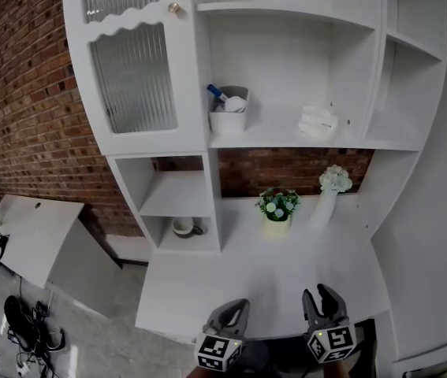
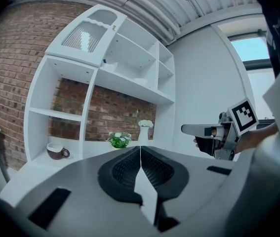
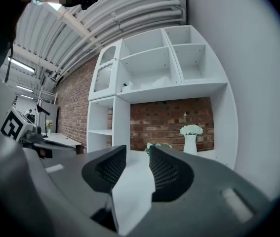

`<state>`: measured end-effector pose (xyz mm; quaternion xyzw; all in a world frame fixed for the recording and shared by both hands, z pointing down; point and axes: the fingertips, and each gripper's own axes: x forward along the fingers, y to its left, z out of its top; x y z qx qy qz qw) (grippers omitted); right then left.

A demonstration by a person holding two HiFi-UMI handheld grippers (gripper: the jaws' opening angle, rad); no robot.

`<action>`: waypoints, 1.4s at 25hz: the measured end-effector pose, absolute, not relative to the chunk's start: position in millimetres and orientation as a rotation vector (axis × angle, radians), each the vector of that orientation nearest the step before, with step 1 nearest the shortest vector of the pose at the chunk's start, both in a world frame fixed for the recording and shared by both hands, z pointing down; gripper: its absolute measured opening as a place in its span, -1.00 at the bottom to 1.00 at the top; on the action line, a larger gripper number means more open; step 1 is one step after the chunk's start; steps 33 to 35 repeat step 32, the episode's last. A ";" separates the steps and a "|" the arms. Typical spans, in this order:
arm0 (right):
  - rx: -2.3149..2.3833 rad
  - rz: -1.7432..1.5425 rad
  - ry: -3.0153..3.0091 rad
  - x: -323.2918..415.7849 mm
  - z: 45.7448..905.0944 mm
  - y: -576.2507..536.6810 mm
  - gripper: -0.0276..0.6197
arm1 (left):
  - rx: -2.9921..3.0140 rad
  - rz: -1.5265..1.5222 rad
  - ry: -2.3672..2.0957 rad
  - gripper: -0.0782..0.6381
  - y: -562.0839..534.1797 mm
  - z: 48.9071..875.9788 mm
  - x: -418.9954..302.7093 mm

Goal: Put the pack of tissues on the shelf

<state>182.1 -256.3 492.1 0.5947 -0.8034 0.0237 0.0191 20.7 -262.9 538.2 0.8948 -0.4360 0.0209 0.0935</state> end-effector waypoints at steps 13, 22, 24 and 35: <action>1.862 0.198 -2.361 177.5 548.5 -237.8 -0.90 | 2.642 0.092 -1.267 -0.75 -258.8 550.1 27.6; 1.871 0.257 -2.327 181.7 563.8 -231.9 -0.90 | 2.619 0.118 -1.290 -0.75 -258.2 559.5 22.3; 1.873 0.256 -2.321 183.4 565.0 -231.4 -0.90 | 2.616 0.124 -1.289 -0.75 -256.8 562.5 21.8; 1.819 0.253 -2.311 174.5 575.3 -228.2 -0.90 | 2.625 0.124 -1.303 -0.75 -258.9 561.7 20.0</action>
